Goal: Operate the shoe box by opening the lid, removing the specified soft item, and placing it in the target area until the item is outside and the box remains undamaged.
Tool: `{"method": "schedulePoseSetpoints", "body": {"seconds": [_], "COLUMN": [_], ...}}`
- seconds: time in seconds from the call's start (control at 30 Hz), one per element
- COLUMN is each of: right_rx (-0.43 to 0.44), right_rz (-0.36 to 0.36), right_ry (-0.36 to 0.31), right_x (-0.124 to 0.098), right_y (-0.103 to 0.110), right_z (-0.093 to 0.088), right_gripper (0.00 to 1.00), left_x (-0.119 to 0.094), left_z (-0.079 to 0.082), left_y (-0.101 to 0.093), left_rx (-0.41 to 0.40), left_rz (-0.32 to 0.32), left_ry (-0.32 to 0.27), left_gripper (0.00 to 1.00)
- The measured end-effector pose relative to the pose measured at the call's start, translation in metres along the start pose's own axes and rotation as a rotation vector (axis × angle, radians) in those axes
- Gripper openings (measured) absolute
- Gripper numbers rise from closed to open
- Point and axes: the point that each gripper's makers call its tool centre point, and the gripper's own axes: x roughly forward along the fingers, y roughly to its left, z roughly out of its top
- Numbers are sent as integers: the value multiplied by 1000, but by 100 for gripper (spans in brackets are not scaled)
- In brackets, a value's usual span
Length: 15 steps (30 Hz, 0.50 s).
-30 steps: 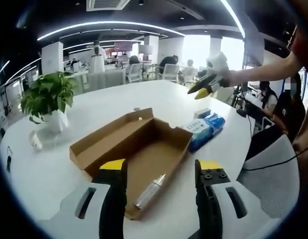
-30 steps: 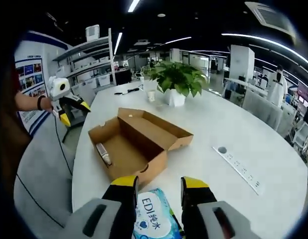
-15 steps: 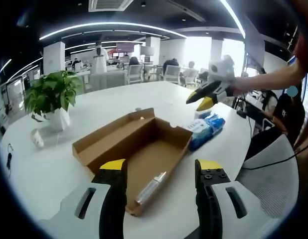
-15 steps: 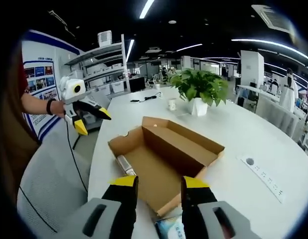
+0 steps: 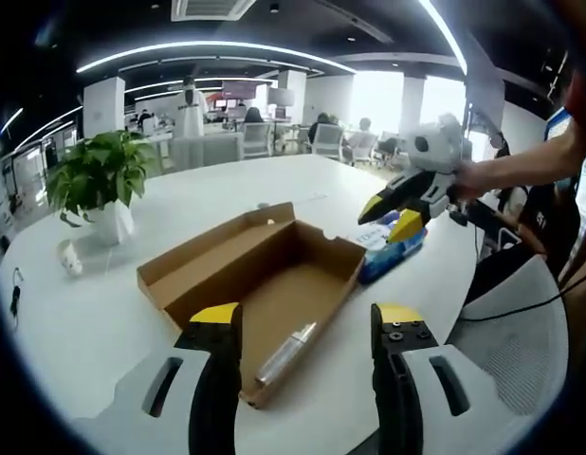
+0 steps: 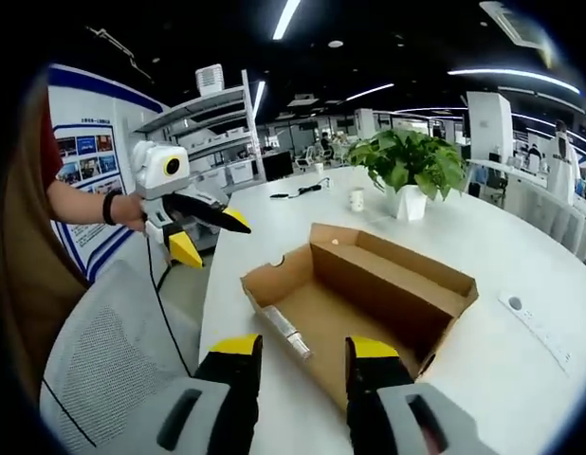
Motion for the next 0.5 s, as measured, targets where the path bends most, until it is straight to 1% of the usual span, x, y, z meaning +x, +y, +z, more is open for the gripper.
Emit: {"method": "schedulePoseSetpoints", "body": {"seconds": [0.23,0.33,0.5], "right_rx": [14,20,32], "right_rz": [-6,-13,-18], "right_ry": [7,1,-2], "right_x": [-6,-9,-11], "right_y": [8,6,9], "right_z": [-9,-11,-15], "right_gripper": [34,35,36], "left_x": [6,13,24], "left_z": [-8,-9,-11], "left_y": [7,8,13], "left_rx": [-11,-28,-14], "left_rz": [-3,-14,-26], "left_ry": [15,22,42], "left_gripper": [54,54,54]}}
